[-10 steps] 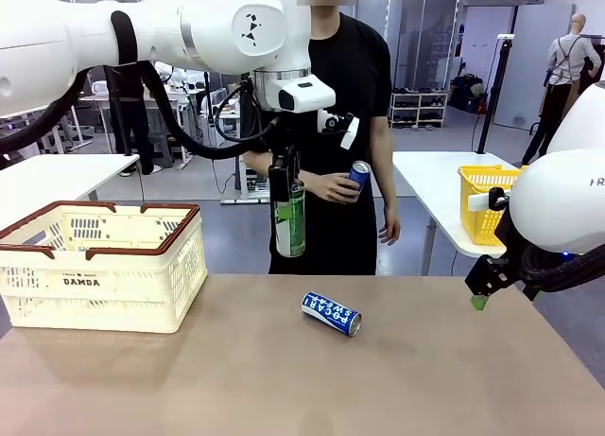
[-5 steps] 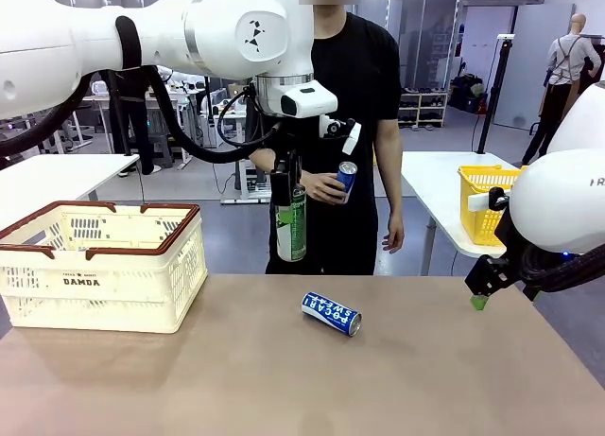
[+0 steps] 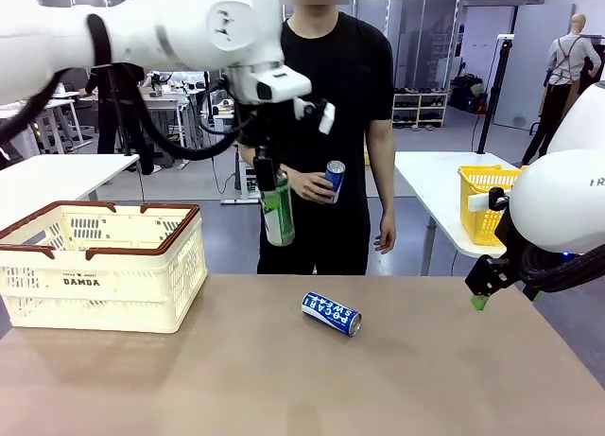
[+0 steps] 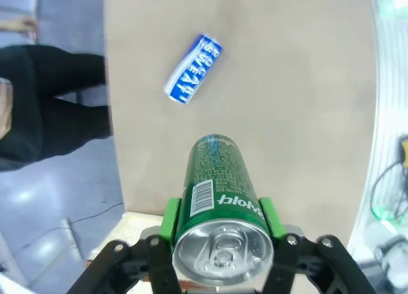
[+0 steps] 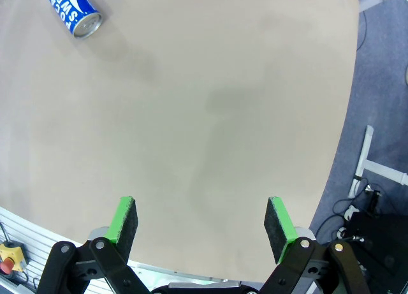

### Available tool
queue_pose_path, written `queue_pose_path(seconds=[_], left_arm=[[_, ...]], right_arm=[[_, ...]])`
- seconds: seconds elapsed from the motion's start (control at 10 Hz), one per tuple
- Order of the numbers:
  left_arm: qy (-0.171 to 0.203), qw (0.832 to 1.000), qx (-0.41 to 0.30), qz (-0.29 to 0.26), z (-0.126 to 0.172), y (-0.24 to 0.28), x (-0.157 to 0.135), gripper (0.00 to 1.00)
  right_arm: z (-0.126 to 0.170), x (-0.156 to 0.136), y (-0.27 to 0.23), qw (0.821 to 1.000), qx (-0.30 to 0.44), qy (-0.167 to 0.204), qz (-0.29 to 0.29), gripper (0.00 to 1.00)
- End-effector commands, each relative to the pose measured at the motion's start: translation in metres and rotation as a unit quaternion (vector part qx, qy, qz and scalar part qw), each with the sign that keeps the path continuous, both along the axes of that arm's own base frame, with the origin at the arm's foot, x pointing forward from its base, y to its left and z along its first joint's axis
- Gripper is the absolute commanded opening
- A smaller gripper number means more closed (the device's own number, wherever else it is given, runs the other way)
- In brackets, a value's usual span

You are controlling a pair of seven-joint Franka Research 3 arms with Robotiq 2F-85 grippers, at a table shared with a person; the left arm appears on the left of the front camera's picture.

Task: Place the drinks into the Shopping basket.
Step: Pick up one drink and place it into the Shopping basket.

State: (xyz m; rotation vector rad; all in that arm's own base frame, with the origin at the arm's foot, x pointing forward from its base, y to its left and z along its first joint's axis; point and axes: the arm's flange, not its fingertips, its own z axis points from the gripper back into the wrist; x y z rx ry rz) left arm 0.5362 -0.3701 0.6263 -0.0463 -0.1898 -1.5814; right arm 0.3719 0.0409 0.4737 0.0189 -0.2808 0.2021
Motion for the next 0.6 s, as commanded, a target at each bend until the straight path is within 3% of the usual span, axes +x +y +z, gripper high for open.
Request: queue_pose_path(seconds=[0.0,0.2,0.5], left_arm=[[-0.022,0.995,-0.066,0.068,-0.006,0.055,-0.017,0.58],[-0.035,0.987,-0.073,0.139,-0.001,0.111,-0.019,0.58],[-0.011,0.968,-0.016,0.252,0.002,0.195,-0.007,0.58]], right_arm=[[0.001,0.001,-0.002,1.0,-0.003,0.001,0.009,1.0],[0.001,0.001,-0.002,1.0,-0.003,0.001,0.009,1.0],[0.001,0.001,-0.002,1.0,-0.003,0.001,0.009,1.0]])
